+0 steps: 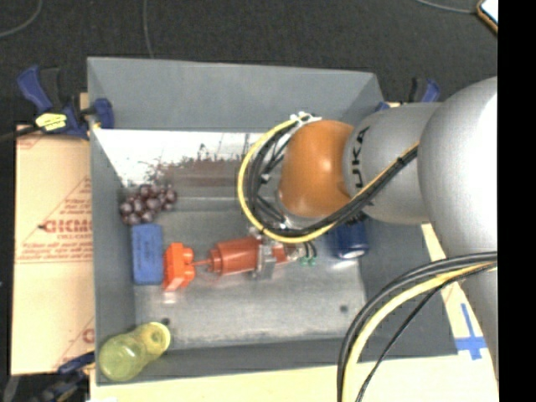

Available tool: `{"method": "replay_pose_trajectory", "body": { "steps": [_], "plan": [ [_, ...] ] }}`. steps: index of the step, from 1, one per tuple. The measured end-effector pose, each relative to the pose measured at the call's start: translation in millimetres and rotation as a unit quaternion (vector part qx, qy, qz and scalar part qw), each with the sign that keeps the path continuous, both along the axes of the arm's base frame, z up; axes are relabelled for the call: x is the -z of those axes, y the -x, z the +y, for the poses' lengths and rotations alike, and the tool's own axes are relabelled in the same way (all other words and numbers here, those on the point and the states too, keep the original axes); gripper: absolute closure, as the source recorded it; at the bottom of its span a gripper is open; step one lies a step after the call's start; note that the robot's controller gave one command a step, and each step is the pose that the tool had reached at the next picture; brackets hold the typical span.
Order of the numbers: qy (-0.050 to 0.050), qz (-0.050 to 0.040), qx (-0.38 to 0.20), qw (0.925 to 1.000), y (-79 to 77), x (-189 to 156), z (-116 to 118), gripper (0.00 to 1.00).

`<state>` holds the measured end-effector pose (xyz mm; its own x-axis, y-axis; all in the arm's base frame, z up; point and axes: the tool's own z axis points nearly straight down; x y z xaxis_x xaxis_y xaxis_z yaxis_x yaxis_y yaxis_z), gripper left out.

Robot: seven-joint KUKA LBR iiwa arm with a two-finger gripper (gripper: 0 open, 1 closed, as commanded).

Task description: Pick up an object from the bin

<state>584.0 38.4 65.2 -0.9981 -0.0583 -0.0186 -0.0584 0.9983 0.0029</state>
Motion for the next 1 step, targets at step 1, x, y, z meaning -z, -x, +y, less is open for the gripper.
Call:
{"method": "replay_pose_trajectory", "body": {
  "steps": [1],
  "plan": [
    [0.0, -0.0001, 0.0, 1.0, 0.0, -0.2, 0.0, 1.0]
  ]
}}
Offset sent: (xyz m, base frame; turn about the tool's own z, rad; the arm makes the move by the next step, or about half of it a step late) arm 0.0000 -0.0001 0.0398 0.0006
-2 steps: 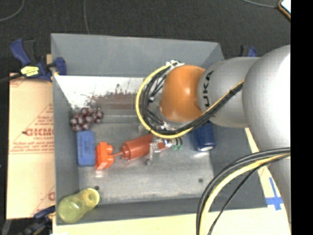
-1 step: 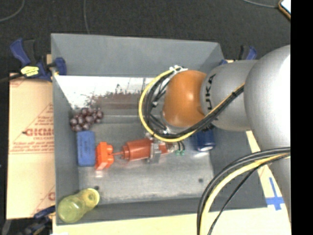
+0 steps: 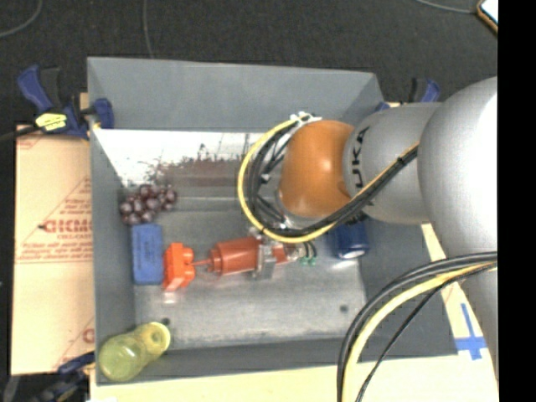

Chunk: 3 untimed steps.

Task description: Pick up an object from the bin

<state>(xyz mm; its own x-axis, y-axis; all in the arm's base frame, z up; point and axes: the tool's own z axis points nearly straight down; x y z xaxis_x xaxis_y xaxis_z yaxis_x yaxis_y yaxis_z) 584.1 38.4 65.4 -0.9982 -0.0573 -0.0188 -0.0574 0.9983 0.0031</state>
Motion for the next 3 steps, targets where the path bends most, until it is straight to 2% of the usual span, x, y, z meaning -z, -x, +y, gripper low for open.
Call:
{"method": "replay_pose_trajectory", "body": {
  "steps": [1, 3],
  "plan": [
    [0.0, 0.0025, 0.0, 1.0, 1.7, -16.7, -0.3, 1.0],
    [0.001, 0.0015, 0.001, 1.0, 1.2, -75.4, -0.8, 1.0]
  ]
}}
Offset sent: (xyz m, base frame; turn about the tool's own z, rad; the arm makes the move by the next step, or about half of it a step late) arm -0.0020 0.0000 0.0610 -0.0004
